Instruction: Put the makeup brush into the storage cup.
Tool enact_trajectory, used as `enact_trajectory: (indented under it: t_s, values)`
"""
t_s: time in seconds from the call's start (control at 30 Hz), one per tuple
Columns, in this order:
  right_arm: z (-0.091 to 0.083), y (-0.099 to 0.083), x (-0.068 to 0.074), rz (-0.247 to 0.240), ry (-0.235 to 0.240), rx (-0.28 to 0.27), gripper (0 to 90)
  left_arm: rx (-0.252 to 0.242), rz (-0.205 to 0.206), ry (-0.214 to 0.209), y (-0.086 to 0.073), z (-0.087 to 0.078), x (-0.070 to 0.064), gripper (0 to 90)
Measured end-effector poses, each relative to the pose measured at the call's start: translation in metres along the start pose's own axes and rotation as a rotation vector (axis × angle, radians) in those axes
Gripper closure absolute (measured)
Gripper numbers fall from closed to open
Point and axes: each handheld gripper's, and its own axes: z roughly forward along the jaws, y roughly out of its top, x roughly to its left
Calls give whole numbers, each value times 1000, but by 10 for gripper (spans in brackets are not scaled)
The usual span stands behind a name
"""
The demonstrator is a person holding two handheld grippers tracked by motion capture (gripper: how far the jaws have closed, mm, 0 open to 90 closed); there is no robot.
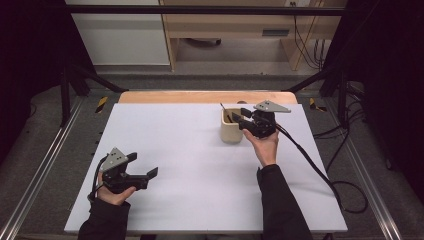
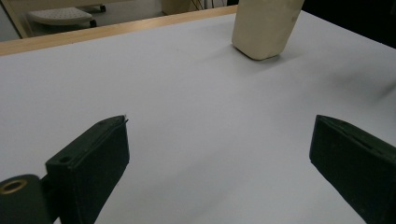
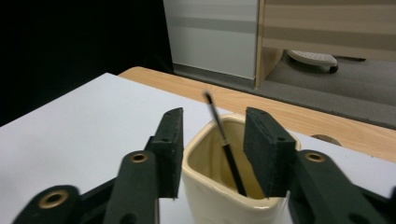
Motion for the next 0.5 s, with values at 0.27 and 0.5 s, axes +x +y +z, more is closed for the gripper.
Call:
enact_trajectory:
  t_s: [0.27, 0.5]
  values:
    - [-20, 3, 1, -41, 12, -2, 347, 2, 0, 0, -1, 1, -1, 45]
    - [-38, -3, 6, -64, 34, 17, 260, -1, -3, 0, -1, 1, -1, 45]
